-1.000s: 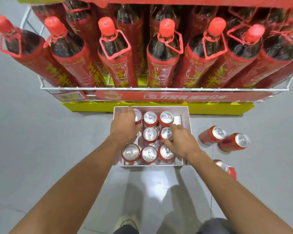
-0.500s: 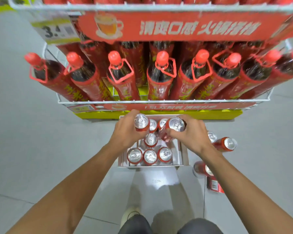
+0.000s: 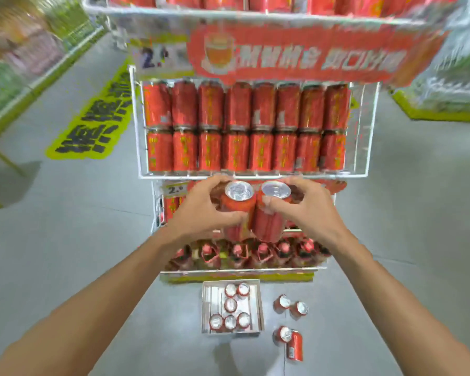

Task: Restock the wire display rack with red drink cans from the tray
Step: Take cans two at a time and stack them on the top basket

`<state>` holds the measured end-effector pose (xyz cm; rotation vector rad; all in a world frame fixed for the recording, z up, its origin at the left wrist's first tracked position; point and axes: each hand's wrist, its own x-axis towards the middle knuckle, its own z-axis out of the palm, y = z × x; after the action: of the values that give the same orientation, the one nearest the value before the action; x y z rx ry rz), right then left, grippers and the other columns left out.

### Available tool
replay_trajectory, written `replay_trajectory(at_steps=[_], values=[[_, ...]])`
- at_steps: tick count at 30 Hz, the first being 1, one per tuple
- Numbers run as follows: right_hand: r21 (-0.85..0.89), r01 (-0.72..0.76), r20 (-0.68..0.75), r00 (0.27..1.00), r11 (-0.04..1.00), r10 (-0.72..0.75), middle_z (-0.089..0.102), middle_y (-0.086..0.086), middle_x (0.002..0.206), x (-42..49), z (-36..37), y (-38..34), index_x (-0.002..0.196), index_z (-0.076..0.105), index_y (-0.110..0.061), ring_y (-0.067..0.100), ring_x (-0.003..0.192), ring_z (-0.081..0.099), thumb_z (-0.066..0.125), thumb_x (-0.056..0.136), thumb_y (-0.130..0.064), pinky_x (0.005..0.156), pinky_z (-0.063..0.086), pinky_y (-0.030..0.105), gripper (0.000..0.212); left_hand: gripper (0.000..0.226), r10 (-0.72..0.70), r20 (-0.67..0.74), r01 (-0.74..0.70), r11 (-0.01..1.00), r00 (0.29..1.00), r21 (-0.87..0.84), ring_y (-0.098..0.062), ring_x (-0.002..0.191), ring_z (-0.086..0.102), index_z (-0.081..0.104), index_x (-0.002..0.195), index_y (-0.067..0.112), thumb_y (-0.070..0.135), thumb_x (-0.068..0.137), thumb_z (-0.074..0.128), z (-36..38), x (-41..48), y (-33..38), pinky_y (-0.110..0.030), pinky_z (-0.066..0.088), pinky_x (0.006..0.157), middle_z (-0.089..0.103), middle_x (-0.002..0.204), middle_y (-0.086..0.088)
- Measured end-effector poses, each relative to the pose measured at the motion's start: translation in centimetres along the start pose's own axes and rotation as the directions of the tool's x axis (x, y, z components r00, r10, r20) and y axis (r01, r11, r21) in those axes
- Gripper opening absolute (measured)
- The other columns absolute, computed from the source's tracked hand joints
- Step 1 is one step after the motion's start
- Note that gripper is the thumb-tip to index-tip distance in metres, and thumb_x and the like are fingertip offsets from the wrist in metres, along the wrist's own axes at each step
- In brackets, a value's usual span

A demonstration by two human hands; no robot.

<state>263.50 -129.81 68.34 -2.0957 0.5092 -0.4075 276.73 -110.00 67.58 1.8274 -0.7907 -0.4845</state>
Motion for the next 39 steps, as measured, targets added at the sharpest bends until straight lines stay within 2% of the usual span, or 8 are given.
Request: replay_trajectory(at_steps=[4,6,11,17,23,28,34,39], values=[[0.063,0.006,-0.067,0.998,0.998,-0.002,0.080,-0.010,0.091,3.1,-6.5,-10.8,0.103,0.079,-0.030,0.016,0.090,0.075,0.081,0.071,-0.066,0.078,0.063,0.050,0.049,0.056,0.068,-0.044,-0.070,0.997,0.997,-0.040,-0.001,0.088,0.068,0.064,0.121,0.002,-0.003,0.072,0.090,-5.2,2.0,11.8,-0.019,0.057,0.083,0.077,0.112,-0.013],[0.067,0.037,-0.117,0.993,0.997,-0.029,0.080,-0.011,0.090,4.3,-8.8,-14.6,0.099,0.080,-0.029,0.014,0.092,0.075,0.079,0.074,-0.065,0.086,0.060,0.050,0.044,0.053,0.108,-0.062,-0.111,0.993,0.992,-0.042,0.000,0.087,0.068,0.065,0.120,0.002,-0.002,0.073,0.090,-6.8,2.9,16.0,-0.014,0.054,0.081,0.077,0.110,-0.010],[-0.013,0.037,-0.267,0.963,0.999,-0.039,0.074,-0.014,0.079,5.7,-13.5,-20.0,0.085,0.074,-0.026,-0.006,0.072,0.065,0.081,0.075,-0.067,0.067,0.049,0.017,0.043,0.047,0.149,-0.086,-0.157,0.983,0.985,-0.097,-0.014,0.102,0.076,0.071,0.118,0.014,0.011,0.076,0.092,-7.8,5.4,22.9,-0.029,0.060,0.090,0.080,0.109,-0.001],[-0.110,-0.037,-0.451,0.892,0.993,-0.017,0.071,-0.010,0.078,9.3,-19.0,-21.3,0.082,0.071,-0.025,0.014,0.085,0.069,0.072,0.063,-0.087,0.080,0.053,0.036,0.064,0.045,0.166,-0.136,-0.176,0.982,0.977,-0.071,-0.018,0.099,0.077,0.076,0.113,0.021,0.027,0.072,0.093,-5.1,10.6,28.4,-0.049,0.060,0.094,0.081,0.102,0.003],[-0.178,-0.097,-0.525,0.851,0.979,-0.012,0.073,-0.002,0.089,14.6,-22.3,-20.5,0.089,0.072,-0.023,0.021,0.092,0.070,0.064,0.059,-0.095,0.083,0.059,0.042,0.079,0.068,0.044,-0.225,-0.057,0.997,0.973,-0.051,-0.016,0.112,0.069,0.062,0.111,0.029,0.051,0.056,0.093,-2.2,16.3,31.8,-0.044,0.058,0.098,0.072,0.119,0.001],[-0.211,-0.100,-0.541,0.841,0.972,-0.031,0.071,0.003,0.091,17.0,-22.7,-19.5,0.093,0.067,-0.017,0.025,0.091,0.065,0.065,0.064,-0.092,0.075,0.046,0.035,0.080,0.047,0.065,-0.312,-0.066,0.998,0.948,0.008,-0.006,0.090,0.066,0.069,0.109,0.017,0.033,0.072,0.093,-1.2,17.9,33.2,-0.022,0.053,0.076,0.071,0.097,0.007],[-0.292,-0.089,-0.544,0.834,0.952,-0.089,0.068,0.005,0.096,17.1,-22.1,-18.7,0.096,0.066,-0.015,0.029,0.098,0.065,0.061,0.071,-0.090,0.083,0.052,0.041,0.079,0.043,0.019,-0.333,-0.010,1.000,0.943,0.028,-0.013,0.090,0.072,0.071,0.105,0.021,0.039,0.072,0.092,-0.6,18.0,32.5,-0.042,0.062,0.086,0.074,0.094,0.005],[-0.312,0.012,-0.416,0.898,0.950,-0.148,0.068,0.004,0.105,16.8,-22.3,-17.4,0.108,0.070,-0.018,0.026,0.107,0.061,0.062,0.077,-0.075,0.090,0.052,0.040,0.066,0.054,0.037,-0.330,-0.006,0.995,0.943,0.095,-0.013,0.097,0.061,0.067,0.121,0.018,0.040,0.077,0.089,-0.6,17.5,33.0,-0.031,0.053,0.086,0.063,0.098,0.013]])
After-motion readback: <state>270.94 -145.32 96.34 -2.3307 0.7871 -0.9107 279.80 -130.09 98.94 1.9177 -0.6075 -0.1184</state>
